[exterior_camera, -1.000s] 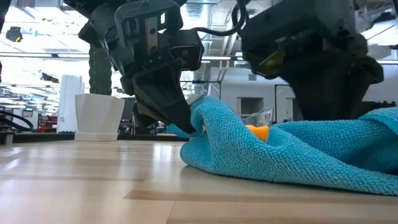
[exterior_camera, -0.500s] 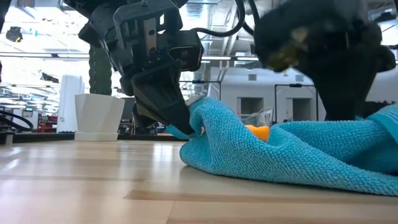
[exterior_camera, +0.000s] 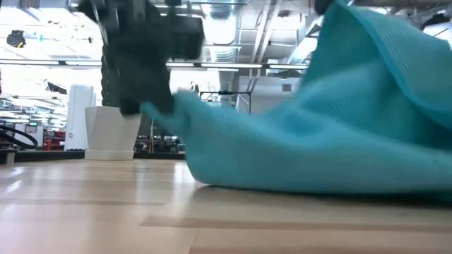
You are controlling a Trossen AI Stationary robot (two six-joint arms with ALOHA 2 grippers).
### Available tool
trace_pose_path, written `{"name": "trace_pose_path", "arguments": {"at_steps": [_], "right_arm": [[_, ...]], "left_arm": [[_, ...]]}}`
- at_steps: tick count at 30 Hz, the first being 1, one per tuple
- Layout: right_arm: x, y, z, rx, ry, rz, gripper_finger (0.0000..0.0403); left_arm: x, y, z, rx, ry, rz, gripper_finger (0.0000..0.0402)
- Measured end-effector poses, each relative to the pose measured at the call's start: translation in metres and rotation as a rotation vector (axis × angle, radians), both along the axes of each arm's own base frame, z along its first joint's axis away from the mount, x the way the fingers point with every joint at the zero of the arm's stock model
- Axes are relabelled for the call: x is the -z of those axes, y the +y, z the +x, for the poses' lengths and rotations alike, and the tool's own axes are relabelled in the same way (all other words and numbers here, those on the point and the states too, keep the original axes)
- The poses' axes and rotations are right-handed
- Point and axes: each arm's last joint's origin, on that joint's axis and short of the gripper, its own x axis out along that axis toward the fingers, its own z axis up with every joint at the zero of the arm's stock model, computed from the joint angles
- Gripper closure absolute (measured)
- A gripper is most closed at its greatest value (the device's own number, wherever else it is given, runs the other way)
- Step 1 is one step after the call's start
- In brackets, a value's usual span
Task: Fold microfiber towels
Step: Fold the blue towel
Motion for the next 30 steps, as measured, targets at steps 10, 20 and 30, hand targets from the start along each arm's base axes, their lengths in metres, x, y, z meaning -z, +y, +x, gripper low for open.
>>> {"name": "trace_pose_path", "arguments": {"at_steps": [10,20,30], "right_arm": [[-0.064,-0.022,-0.005,-0.089,-0.417,-0.15,0.0397],[-0.118,-0.049,-0.026,-0.179,-0.646,-0.276,0.0397],[-0.109,-0.106,-0.005,-0.18,-0.5,-0.503,0.0397]], "left_arm": [[-0.109,0.031,-0.084,-0.198,-0.163,0.045,0.0401],[-0.16,0.056,-0.174,-0.435,-0.292,-0.11,0.0401],[-0.163,0.077,-0.195,-0.56,-0.327,0.0,0.0401]]}}
